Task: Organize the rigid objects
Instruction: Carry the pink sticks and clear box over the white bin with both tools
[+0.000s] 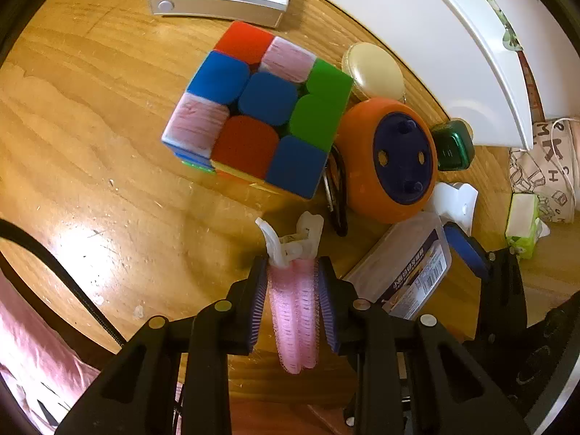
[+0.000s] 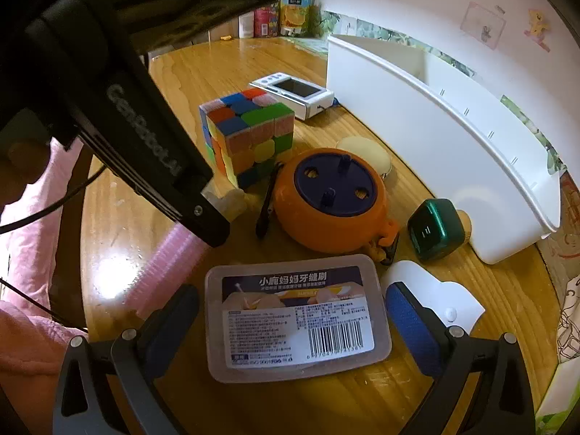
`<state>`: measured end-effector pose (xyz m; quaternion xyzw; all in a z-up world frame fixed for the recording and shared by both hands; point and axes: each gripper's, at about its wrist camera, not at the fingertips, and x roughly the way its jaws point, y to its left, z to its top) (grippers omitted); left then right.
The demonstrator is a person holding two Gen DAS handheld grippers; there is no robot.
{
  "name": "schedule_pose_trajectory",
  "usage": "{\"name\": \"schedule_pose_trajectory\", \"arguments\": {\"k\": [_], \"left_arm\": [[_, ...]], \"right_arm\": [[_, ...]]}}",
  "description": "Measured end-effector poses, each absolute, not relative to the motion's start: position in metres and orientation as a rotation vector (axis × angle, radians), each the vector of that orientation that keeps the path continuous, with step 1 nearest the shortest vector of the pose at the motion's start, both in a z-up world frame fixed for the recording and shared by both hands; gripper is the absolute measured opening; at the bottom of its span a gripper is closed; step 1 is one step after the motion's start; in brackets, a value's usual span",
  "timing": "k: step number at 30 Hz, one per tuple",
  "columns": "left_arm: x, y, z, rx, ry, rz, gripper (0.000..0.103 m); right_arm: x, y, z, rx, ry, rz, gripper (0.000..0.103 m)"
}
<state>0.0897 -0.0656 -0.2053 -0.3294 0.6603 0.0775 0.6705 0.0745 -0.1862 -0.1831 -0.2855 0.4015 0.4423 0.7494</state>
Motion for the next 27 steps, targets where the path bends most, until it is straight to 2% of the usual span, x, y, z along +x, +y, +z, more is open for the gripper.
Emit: {"name": "schedule_pose_trajectory", "arguments": {"k": [8, 10, 11, 27], "left_arm": [[0.077, -0.053, -0.202, -0.767, 1.459, 0.181, 0.029], [0.074, -0.050, -0.200, -0.774, 1.448, 0.183, 0.029], [0.074, -0.049, -0.197, -0.777, 1.444, 0.184, 0.029], [0.051, -0.031, -0.158, -0.753, 1.380, 0.184, 0.029]], "right_arm": [[0.086, -0.190, -0.183, -0.525, 0.902, 0.943, 0.102], [0.088, -0.191, -0.182, -0.507, 0.903, 0.938, 0.098], [0.088, -0.191, -0.182, -0.501, 0.903, 0.936, 0.092], [0.080, -0.199, -0.168, -0.458, 0.879, 0.914, 0.092]]}}
